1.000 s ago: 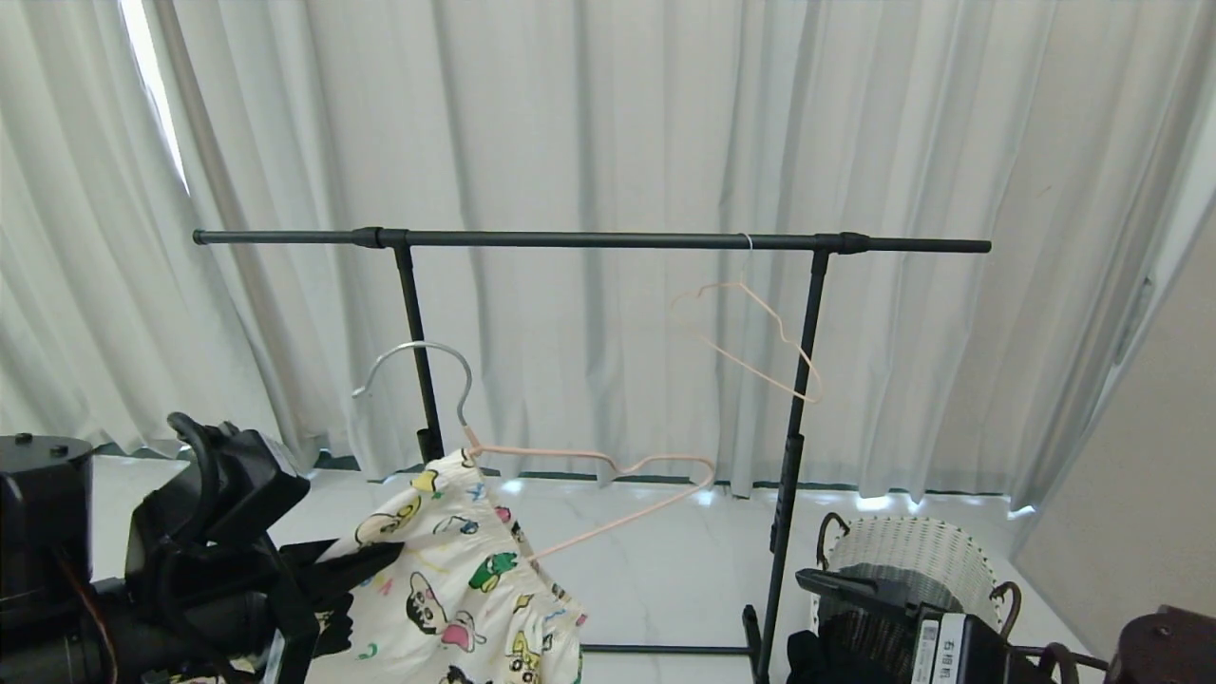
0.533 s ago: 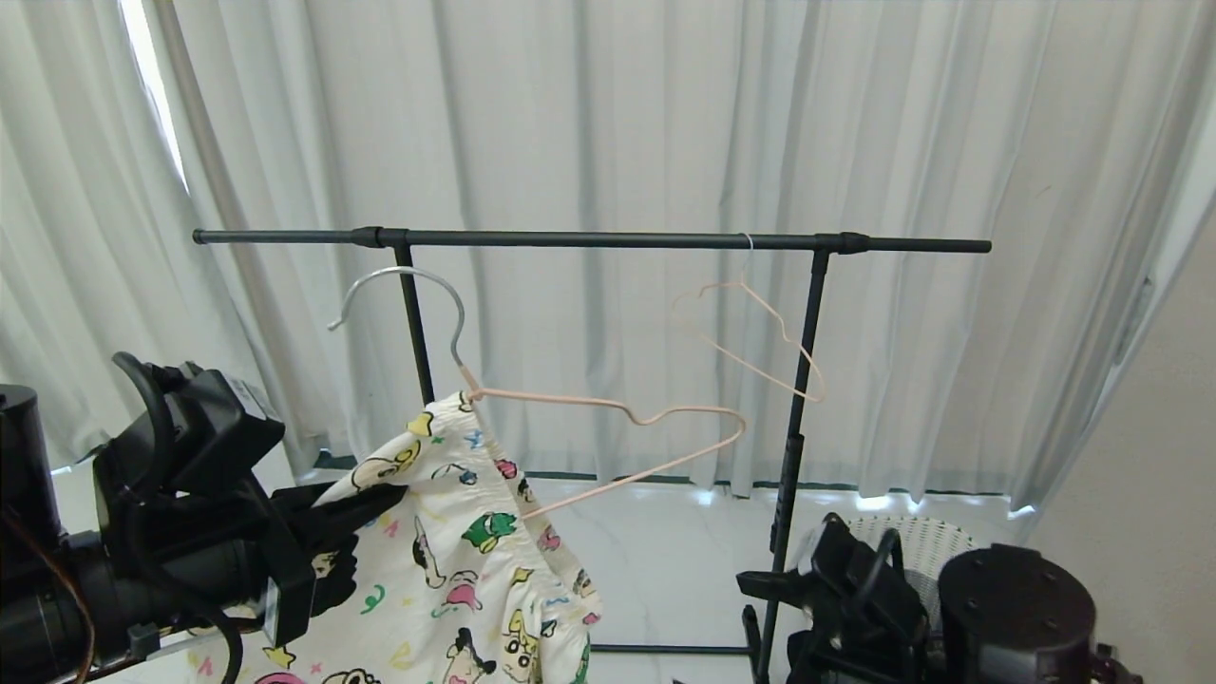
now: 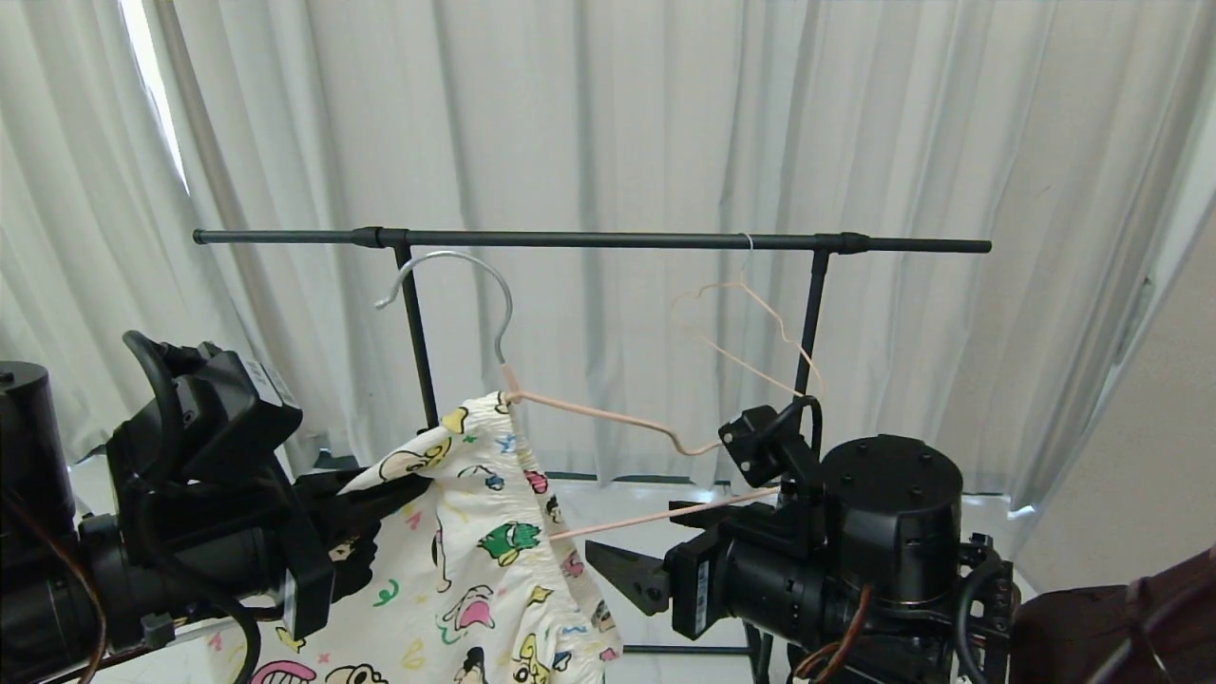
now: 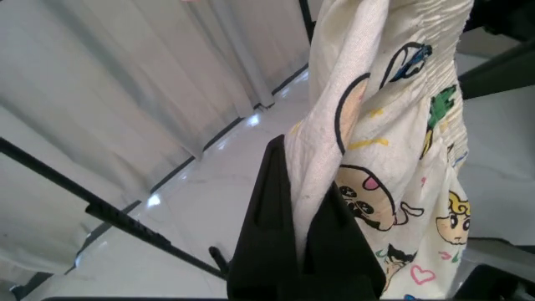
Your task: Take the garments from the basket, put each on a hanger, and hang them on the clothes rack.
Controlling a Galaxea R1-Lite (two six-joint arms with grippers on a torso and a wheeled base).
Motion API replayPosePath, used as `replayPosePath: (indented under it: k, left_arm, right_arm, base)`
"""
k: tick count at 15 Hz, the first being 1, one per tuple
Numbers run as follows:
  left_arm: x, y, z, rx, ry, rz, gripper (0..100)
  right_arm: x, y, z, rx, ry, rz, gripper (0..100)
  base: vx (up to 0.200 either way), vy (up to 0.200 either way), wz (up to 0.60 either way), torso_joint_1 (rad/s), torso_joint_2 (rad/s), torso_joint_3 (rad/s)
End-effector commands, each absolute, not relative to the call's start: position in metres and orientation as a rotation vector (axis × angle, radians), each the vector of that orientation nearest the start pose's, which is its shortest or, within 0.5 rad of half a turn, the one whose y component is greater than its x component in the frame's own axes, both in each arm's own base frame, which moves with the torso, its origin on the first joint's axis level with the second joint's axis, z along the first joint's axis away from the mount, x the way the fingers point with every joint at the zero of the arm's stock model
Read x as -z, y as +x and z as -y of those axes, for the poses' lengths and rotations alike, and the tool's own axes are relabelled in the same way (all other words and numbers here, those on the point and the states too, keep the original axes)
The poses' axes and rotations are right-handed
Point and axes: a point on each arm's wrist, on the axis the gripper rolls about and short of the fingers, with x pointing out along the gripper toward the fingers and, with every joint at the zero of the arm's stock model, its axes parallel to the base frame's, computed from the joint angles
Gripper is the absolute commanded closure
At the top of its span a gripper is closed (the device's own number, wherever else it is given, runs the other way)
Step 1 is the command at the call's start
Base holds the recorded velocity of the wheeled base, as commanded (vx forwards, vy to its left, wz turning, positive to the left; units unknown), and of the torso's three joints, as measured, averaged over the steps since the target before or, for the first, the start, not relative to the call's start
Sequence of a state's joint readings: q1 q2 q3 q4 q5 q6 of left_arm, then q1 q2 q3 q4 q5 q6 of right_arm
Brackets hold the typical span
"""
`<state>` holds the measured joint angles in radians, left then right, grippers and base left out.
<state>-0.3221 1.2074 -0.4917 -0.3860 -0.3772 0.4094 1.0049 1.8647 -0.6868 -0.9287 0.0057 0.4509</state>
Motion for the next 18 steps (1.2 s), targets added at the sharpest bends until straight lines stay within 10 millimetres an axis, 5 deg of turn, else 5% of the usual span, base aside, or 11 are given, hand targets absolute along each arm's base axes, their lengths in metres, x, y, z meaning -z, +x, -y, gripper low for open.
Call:
replayPosePath:
  k: [1,7,18]
  left_arm:
    - [-0.192,0.158,0.065,0.771,0.383,-0.177,100]
    - [-0.201,0.167,0.066,0.75,0.345,-0.174,100]
    - [-0.218,0.176,0.057,0.661,0.303,-0.137,100]
  right_arm:
    - [-0.119,0.174,-0.281,-0.913,0.264,-0.466,0]
    - [-0.114,0.151,-0.296,-0.99,0.194,-0.466,0]
    - [-0.09,0.156,-0.296,-0.779,0.089,-0.441,0]
  base:
    - [0.0,0.0,0.0,0.0,0.0,0.0]
    - [0.0,0.0,0.0,0.0,0.0,0.0]
    - [0.0,0.0,0.0,0.0,0.0,0.0]
